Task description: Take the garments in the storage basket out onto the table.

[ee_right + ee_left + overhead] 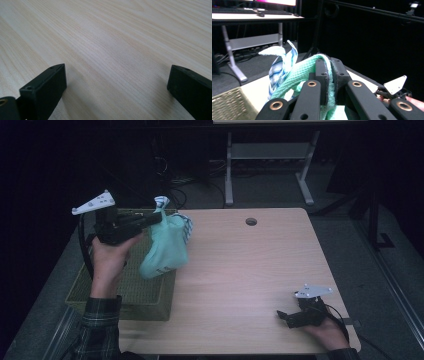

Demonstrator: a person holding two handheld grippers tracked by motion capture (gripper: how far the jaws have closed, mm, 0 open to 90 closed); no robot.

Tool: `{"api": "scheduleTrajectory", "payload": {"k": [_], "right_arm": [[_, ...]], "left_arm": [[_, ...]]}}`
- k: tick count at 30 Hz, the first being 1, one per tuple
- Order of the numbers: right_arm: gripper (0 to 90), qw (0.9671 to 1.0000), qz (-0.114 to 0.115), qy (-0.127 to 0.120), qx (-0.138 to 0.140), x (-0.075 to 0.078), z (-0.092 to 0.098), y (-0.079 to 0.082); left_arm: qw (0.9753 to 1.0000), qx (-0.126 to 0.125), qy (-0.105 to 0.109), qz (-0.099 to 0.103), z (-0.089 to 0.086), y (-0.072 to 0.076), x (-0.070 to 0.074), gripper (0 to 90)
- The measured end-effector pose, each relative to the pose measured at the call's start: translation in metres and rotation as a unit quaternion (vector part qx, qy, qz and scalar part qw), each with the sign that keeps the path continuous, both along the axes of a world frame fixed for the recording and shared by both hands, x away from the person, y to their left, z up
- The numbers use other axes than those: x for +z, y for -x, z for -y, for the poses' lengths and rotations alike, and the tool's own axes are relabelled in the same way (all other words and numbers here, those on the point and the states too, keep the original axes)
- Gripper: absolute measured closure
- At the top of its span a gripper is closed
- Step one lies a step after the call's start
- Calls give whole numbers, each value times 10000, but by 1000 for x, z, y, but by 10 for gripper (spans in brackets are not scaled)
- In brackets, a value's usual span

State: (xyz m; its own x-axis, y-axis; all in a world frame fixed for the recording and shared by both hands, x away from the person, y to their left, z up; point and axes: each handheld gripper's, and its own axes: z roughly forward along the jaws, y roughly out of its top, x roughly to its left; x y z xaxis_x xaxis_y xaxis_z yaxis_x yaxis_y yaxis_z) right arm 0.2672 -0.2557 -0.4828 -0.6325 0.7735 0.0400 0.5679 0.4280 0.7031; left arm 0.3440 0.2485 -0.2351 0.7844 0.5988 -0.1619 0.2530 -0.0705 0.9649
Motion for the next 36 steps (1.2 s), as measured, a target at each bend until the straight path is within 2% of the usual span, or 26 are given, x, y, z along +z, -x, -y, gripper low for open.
{"api": "scheduleTrajectory", "payload": {"k": [8,17,27,36], "right_arm": [[20,10000,-2,-1,-1,0,0,0],[20,10000,-3,-6,-4,0,0,0],[21,10000,-3,-8,-5,0,0,0],[21,10000,-9,-11,-10,0,0,0]], "left_arm": [[9996,-268,-17,-20,25,-4,-2,847],[9984,-532,-127,-142,58,-11,-13,847],[9974,-620,-280,-222,90,-15,-27,847],[9966,-553,-535,-299,117,-17,-44,847]]}}
